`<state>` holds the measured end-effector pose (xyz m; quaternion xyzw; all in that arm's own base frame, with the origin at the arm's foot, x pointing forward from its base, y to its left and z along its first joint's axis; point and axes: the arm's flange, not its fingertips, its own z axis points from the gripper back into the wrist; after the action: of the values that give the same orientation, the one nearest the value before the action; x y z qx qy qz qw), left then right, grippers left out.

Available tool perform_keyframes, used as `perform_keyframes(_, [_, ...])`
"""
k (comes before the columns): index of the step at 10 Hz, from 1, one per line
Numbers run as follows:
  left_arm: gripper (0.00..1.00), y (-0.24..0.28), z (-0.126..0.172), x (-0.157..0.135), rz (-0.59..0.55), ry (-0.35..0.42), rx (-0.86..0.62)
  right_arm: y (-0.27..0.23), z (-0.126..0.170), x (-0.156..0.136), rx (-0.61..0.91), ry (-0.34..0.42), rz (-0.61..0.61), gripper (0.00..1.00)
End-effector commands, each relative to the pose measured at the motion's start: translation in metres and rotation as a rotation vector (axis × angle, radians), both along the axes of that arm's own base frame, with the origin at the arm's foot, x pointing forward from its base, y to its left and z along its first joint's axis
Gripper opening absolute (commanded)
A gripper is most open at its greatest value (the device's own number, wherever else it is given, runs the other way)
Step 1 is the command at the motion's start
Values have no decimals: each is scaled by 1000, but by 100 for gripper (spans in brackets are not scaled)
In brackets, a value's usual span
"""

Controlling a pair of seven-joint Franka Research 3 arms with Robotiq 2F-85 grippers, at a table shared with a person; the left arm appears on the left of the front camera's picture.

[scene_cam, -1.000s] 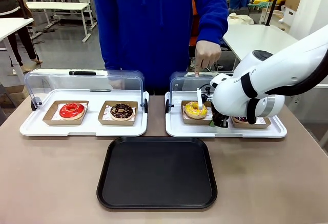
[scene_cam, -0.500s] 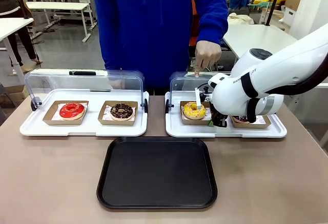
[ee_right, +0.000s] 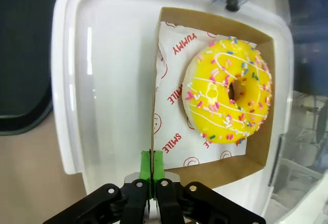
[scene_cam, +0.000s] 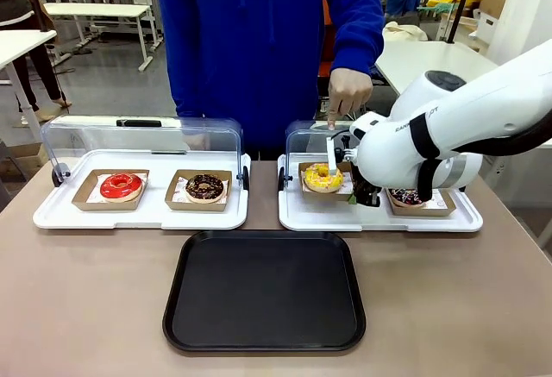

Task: Move the third donut from the left to the tray.
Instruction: Pick up the Paper togo box containing the Donut indicated by the person and place it on the Handle tray.

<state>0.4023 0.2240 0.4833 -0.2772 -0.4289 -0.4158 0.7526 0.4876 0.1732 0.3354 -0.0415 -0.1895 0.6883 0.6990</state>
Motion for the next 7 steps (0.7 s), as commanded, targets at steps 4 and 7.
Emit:
perform_keyframes(4, [100,-2,2,-2,-6,6,-3,-9,61,-58,21,-60,-16,2])
perform_keyframes(7, [100,-2,2,-2,-6,6,-3,-3,79,-97,63,-5,-31,2])
